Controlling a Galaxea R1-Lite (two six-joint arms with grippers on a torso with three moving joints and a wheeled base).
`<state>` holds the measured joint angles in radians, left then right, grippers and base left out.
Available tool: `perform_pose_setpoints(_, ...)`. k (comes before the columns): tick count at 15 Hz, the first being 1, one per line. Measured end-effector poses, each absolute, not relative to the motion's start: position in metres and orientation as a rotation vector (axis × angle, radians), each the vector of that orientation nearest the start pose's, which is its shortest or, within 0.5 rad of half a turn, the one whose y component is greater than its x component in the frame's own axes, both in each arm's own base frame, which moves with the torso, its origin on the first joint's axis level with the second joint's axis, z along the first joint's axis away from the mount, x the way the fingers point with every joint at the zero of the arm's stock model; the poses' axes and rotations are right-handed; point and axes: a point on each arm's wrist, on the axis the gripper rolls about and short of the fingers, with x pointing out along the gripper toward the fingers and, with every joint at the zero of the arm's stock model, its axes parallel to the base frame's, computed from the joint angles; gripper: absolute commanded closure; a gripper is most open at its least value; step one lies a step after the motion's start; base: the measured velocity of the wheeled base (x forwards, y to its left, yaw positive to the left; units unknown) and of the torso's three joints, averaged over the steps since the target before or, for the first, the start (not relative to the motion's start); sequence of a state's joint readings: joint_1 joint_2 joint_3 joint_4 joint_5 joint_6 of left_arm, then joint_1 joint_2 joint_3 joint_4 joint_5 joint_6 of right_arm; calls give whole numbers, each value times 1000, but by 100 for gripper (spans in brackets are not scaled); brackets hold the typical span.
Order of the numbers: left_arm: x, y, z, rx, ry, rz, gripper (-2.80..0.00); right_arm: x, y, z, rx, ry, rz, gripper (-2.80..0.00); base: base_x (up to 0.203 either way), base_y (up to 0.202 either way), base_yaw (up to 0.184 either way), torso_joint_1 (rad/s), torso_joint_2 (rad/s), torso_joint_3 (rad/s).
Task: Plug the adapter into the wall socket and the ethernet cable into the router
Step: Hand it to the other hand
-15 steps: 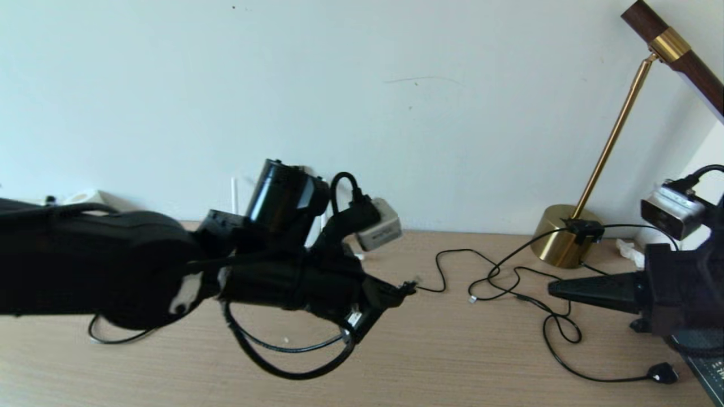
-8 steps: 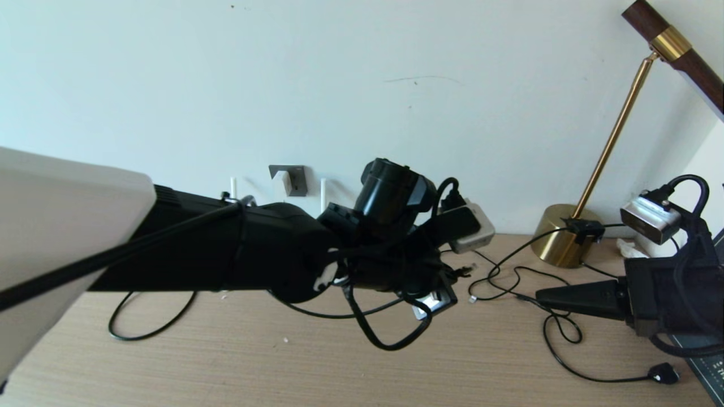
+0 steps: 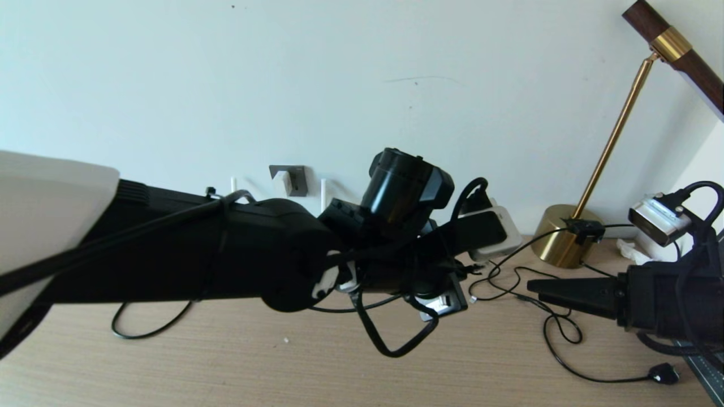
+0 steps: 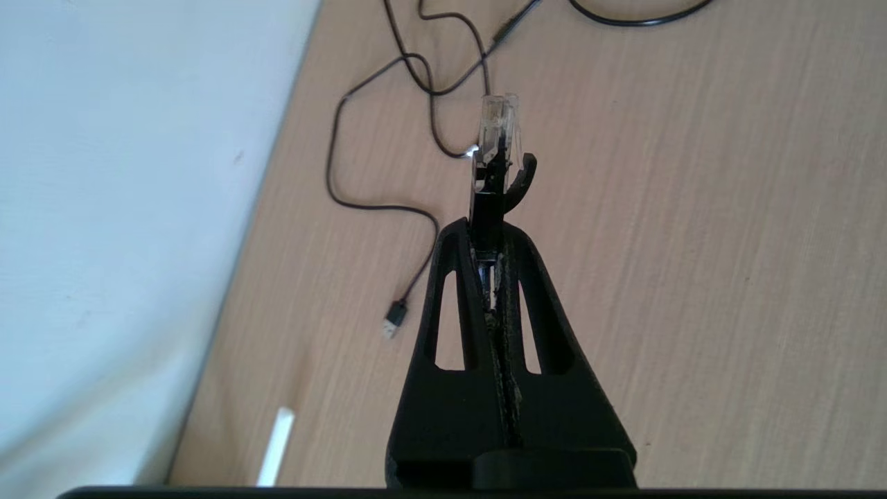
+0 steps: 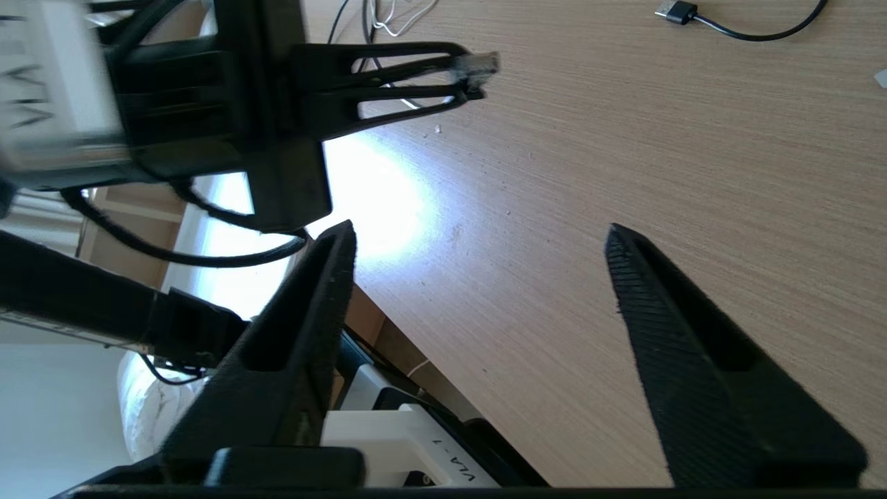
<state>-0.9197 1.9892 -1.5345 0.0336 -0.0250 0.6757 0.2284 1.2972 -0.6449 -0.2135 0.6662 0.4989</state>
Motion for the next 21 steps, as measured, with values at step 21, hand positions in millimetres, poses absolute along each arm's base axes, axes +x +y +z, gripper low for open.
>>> perform_pose_setpoints(21, 207, -322, 237, 933, -53, -1095, 0, 193, 75, 203, 507, 580, 854, -280, 0, 0, 0, 0, 0, 0)
